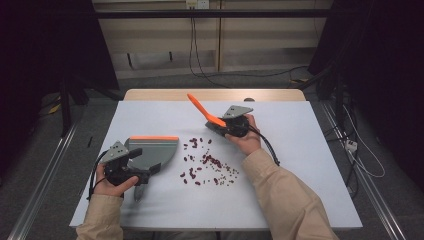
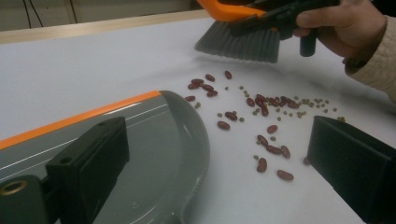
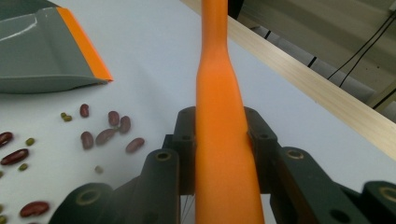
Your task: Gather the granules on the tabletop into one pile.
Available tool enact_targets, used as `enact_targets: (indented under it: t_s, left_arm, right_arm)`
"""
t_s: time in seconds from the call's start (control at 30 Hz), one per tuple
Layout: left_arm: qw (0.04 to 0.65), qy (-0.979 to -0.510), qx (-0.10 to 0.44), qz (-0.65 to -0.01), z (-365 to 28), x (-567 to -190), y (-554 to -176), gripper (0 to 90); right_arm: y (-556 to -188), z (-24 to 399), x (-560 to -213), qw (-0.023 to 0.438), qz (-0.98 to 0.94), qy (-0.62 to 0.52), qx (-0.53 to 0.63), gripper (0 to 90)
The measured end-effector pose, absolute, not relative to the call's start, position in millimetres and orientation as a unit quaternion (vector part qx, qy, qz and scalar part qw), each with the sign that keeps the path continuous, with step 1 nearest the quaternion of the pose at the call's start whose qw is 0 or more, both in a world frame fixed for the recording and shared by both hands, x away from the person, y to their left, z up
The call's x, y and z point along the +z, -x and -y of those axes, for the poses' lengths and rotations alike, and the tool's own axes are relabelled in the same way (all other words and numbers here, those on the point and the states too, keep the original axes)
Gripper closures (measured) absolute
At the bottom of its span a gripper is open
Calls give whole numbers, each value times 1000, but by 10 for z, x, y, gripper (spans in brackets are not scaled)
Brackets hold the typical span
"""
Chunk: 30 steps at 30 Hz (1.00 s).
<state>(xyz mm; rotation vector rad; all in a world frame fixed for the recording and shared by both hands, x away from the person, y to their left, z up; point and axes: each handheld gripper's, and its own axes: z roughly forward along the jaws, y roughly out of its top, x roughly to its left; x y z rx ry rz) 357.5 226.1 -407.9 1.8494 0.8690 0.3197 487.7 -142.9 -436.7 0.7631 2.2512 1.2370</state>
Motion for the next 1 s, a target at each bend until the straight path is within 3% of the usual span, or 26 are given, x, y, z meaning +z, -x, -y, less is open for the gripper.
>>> enact_targets:
  t_s: [0.13, 0.5, 1.0]
  left_arm:
    - [512, -768, 134, -362, -2271, -4073, -3578, 54]
    - [508, -768, 132, -368, -2295, -4094, -3572, 54]
    - [507, -767, 141, -368, -2304, -4076, -3557, 54]
  right_arm:
    - [-4949, 1285, -4425, 231, -835, -247, 434, 711]
    - [-4671, 1224, -4397, 168, -861, -192, 440, 710]
    - [-4169, 1303, -4363, 160, -876, -145, 431, 709]
